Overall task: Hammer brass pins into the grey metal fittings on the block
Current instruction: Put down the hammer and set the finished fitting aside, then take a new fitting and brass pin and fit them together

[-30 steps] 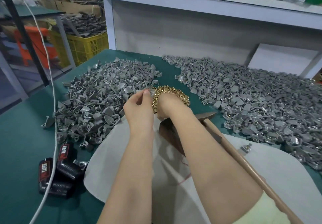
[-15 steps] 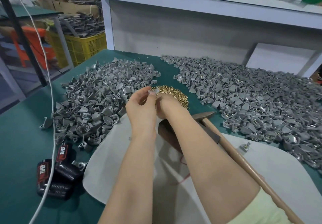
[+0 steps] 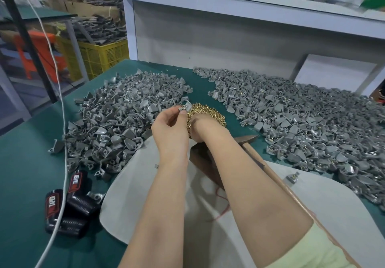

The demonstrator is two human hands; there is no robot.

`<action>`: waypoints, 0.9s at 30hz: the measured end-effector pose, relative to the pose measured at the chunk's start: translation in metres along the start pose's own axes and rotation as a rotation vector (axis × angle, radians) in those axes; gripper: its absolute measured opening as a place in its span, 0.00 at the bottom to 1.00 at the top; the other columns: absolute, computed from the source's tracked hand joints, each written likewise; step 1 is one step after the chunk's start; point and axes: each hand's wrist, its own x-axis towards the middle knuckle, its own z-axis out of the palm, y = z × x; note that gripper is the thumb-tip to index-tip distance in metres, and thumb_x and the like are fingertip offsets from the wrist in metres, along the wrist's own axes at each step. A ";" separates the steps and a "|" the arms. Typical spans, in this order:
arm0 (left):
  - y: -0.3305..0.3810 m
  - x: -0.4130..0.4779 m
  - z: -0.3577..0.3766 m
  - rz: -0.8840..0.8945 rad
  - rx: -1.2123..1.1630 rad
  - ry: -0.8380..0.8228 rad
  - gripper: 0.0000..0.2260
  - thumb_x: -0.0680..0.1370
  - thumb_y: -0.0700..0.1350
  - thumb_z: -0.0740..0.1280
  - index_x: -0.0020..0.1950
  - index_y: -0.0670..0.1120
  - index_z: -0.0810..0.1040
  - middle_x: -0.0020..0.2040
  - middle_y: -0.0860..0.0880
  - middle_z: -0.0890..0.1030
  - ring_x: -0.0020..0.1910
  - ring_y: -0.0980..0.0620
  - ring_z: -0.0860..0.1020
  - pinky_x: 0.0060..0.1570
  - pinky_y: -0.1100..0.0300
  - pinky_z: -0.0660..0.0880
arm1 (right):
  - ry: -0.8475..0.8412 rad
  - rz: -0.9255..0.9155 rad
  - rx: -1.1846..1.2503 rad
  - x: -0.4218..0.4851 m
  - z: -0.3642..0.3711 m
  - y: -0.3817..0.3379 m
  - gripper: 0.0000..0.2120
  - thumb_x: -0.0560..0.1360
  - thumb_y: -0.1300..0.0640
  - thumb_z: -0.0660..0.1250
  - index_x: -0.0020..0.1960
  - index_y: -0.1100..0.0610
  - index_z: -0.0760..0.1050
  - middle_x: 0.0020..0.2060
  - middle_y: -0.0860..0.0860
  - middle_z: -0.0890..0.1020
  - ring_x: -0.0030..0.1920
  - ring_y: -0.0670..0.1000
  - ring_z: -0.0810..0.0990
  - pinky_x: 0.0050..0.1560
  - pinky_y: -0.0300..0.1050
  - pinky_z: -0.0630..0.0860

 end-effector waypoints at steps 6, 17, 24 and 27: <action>-0.002 0.001 0.000 0.044 0.058 0.007 0.08 0.77 0.36 0.67 0.44 0.49 0.77 0.43 0.53 0.80 0.42 0.60 0.77 0.45 0.71 0.72 | 0.021 -0.017 0.031 0.002 0.001 -0.001 0.07 0.74 0.59 0.66 0.48 0.56 0.69 0.42 0.55 0.70 0.45 0.57 0.70 0.52 0.49 0.73; -0.001 0.005 -0.002 -0.044 -0.105 0.106 0.03 0.76 0.37 0.68 0.46 0.45 0.78 0.44 0.47 0.80 0.44 0.53 0.78 0.50 0.62 0.76 | 0.082 -0.034 0.084 -0.008 0.001 0.001 0.13 0.73 0.64 0.63 0.33 0.57 0.64 0.32 0.53 0.67 0.42 0.57 0.72 0.44 0.45 0.70; -0.001 0.006 -0.002 -0.074 -0.140 0.129 0.04 0.76 0.36 0.67 0.46 0.45 0.78 0.41 0.50 0.79 0.40 0.56 0.77 0.43 0.66 0.74 | 0.126 -0.067 0.114 -0.008 0.002 -0.003 0.13 0.71 0.63 0.68 0.33 0.57 0.64 0.32 0.53 0.69 0.39 0.56 0.72 0.40 0.45 0.69; -0.001 0.005 -0.002 -0.049 -0.084 0.113 0.03 0.76 0.37 0.67 0.47 0.44 0.78 0.43 0.49 0.80 0.43 0.54 0.78 0.50 0.62 0.76 | 0.171 -0.077 0.179 -0.009 0.002 -0.001 0.11 0.71 0.61 0.67 0.33 0.58 0.69 0.31 0.53 0.72 0.38 0.57 0.73 0.38 0.43 0.69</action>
